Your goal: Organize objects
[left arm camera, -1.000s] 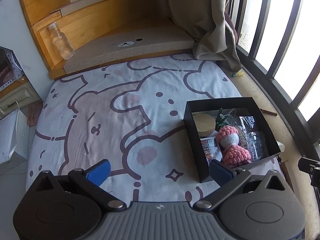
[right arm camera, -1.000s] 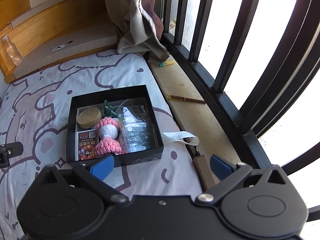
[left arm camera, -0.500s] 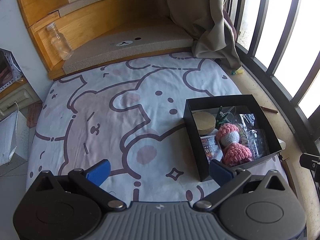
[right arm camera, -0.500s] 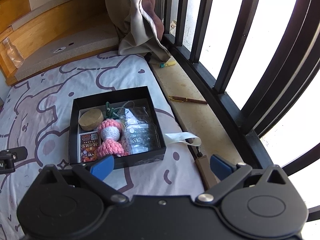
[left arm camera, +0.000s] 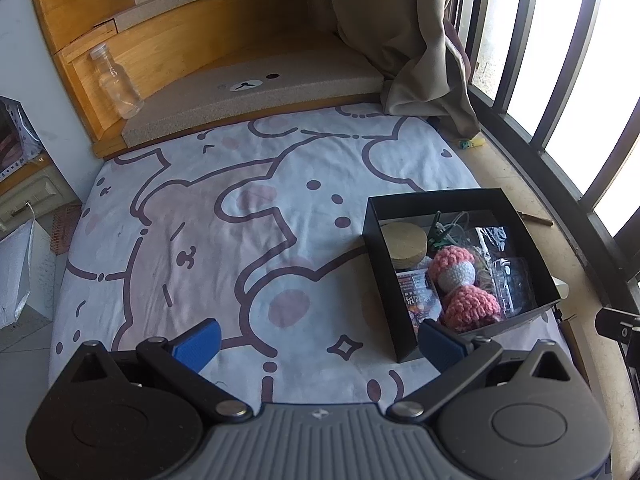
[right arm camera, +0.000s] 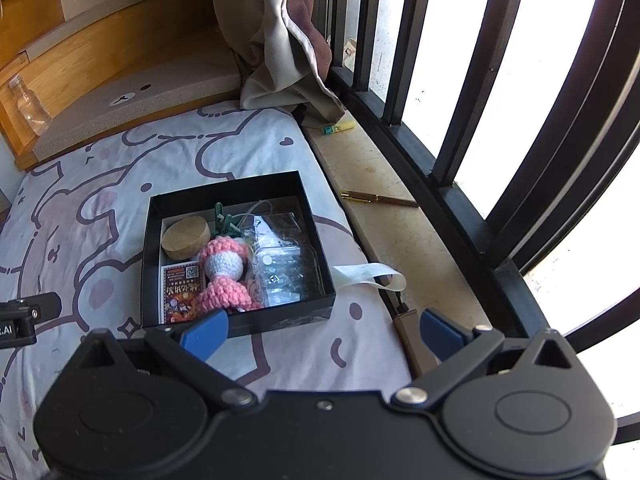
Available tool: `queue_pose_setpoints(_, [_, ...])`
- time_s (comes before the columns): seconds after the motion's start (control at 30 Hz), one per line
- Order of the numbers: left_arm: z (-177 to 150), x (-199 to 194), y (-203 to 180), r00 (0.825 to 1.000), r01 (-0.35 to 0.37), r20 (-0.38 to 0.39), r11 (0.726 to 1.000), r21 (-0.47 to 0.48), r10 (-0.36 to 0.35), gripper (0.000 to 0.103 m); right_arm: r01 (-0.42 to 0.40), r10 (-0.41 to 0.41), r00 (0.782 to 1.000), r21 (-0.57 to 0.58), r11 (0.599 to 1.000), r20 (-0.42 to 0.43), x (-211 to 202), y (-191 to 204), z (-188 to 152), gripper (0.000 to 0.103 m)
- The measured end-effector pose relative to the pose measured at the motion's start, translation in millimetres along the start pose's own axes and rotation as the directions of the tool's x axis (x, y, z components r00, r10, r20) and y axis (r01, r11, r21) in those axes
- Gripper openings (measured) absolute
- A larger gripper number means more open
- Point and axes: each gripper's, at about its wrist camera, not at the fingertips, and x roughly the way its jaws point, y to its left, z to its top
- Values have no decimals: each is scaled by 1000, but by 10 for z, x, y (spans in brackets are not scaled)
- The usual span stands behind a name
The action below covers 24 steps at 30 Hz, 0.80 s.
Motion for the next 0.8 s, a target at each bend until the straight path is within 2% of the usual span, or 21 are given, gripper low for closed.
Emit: queue_pose_setpoints(0.8, [-4, 11, -7, 1000, -1, -2, 1000, -1, 1, 103, 0, 0, 1000, 0, 1000, -1, 3, -1, -1, 103])
